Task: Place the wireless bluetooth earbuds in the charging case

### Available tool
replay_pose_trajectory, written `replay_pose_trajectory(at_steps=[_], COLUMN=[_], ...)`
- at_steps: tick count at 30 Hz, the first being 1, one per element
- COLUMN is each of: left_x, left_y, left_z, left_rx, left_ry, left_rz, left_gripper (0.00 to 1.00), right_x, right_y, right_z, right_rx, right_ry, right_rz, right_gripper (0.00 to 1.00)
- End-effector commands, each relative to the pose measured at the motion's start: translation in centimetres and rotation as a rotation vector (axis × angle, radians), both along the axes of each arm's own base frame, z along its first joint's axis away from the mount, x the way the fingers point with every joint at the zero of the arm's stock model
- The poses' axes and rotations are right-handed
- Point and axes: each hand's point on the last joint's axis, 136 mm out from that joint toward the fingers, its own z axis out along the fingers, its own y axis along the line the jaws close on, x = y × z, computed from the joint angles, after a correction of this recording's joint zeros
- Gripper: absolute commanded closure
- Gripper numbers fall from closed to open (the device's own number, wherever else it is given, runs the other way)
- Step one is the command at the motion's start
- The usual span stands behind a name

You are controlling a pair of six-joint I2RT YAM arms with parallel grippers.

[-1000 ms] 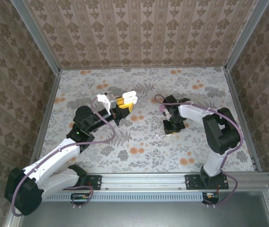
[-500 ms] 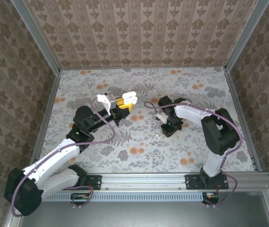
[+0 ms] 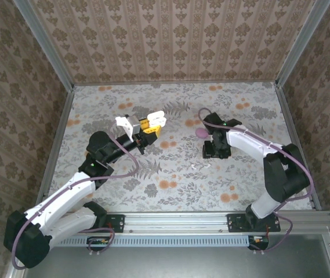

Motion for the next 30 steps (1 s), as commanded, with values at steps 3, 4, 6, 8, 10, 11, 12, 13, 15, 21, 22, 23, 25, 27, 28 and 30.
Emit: replay_pose_trajectory(at_steps=[3,4,6,8,10,11,12,13,15,21,22,23,25,27,28,30], left_x=[-0.2,-0.2,-0.2,-0.1,-0.1,-0.1,-0.1,-0.1,-0.1,-0.2,-0.1,-0.1,-0.1,-0.1,0.0,0.0], left_y=[0.1,0.2,0.2,0.3,0.3,0.4,0.4,0.4,0.5,0.8,0.9,0.9,0.9,0.9,0.9,0.9], left_z=[0.0,-0.1,-0.2,-0.3,-0.3,-0.2,-0.2,-0.3,-0.3,-0.4,-0.4,-0.4,-0.5,-0.4,-0.4,-0.4], left_rx=[0.01,0.011,0.013,0.014,0.012,0.009,0.007,0.007,0.005,0.006,0.004,0.004,0.006,0.006,0.006,0.005], left_ry=[-0.033,-0.034,-0.032,-0.032,-0.033,-0.035,-0.034,-0.032,-0.031,-0.029,-0.028,-0.028,-0.026,-0.026,-0.027,-0.027], left_rz=[0.004,0.005,0.003,0.004,0.004,0.007,0.008,0.007,0.007,0.018,0.021,0.021,0.02,0.021,0.021,0.021], left_gripper=[0.76,0.76,0.76,0.76,0.76,0.76,0.76,0.76,0.76,0.76,0.76,0.76,0.76,0.76,0.76,0.75], right_x=[-1.5,-1.5,-1.7,-1.7,-1.4,-1.3,-1.1,-1.0,-0.8,-1.1,-1.2,-1.3,-1.5,-1.6,-1.7,-1.9], right_y=[0.6,0.5,0.5,0.8,0.9,0.9,0.8,0.8,1.0,1.5,1.5,1.5,1.5,1.4,1.4,1.2], right_z=[-1.8,-1.9,-2.1,-2.3,-2.4,-2.4,-2.4,-2.4,-2.5,-3.4,-3.5,-3.6,-3.8,-3.9,-4.0,-4.1], right_rx=[0.153,0.139,0.107,0.103,0.096,0.09,0.083,0.077,0.072,0.048,0.039,0.03,0.006,-0.021,-0.028,-0.051], right_ry=[-0.017,-0.009,0.017,0.03,0.024,0.024,0.024,0.026,0.031,0.07,0.076,0.08,0.093,0.106,0.11,0.123], right_rz=[-0.505,-0.512,-0.491,-0.481,-0.483,-0.479,-0.475,-0.472,-0.462,-0.438,-0.43,-0.421,-0.4,-0.379,-0.369,-0.351], right_gripper=[0.46,0.46,0.46,0.46,0.46,0.45,0.46,0.46,0.47,0.52,0.53,0.53,0.54,0.55,0.56,0.57])
